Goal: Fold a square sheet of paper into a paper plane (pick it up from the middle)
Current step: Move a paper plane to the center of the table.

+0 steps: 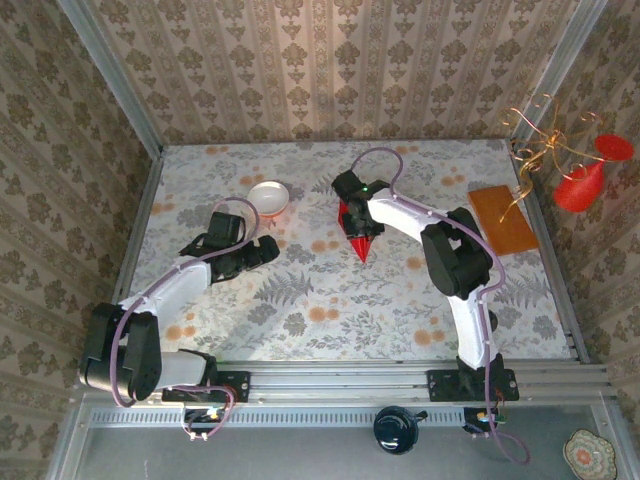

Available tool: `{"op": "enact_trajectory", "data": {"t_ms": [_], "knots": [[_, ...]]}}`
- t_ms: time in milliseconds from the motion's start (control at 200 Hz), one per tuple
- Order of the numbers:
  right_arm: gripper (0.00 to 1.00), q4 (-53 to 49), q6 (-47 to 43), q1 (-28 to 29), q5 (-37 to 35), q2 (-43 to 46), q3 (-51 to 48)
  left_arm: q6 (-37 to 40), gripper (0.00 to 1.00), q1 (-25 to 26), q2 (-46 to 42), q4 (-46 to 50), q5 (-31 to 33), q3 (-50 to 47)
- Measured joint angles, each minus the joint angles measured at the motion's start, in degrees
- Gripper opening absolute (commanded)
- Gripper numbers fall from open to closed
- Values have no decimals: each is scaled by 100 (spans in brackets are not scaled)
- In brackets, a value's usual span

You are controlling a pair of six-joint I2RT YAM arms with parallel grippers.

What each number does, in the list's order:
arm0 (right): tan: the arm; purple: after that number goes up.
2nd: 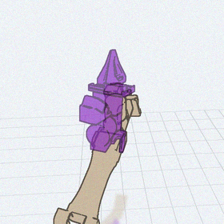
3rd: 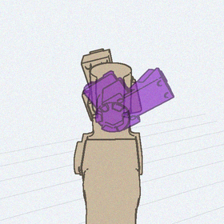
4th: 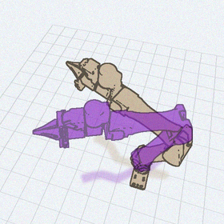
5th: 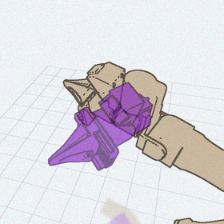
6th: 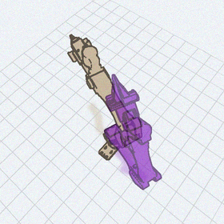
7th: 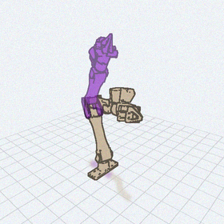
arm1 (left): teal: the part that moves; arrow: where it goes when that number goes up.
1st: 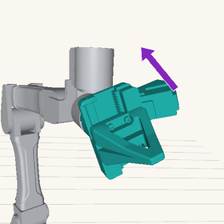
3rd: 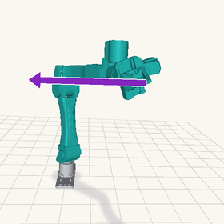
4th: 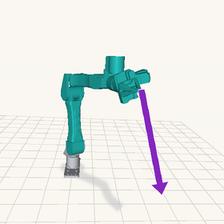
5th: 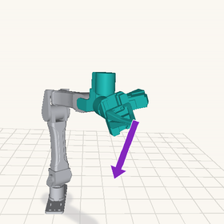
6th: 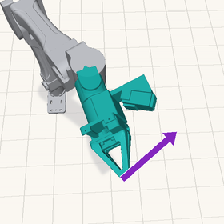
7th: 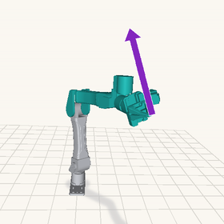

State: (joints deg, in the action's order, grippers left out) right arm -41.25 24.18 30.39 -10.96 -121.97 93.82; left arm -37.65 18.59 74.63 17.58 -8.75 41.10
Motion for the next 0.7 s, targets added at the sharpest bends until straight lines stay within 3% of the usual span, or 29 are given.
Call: {"op": "enact_trajectory", "data": {"t_ms": [700], "knots": [[45,195,153,0,278,-190,-133,0,100,0,149,-15,-42,-13]]}}
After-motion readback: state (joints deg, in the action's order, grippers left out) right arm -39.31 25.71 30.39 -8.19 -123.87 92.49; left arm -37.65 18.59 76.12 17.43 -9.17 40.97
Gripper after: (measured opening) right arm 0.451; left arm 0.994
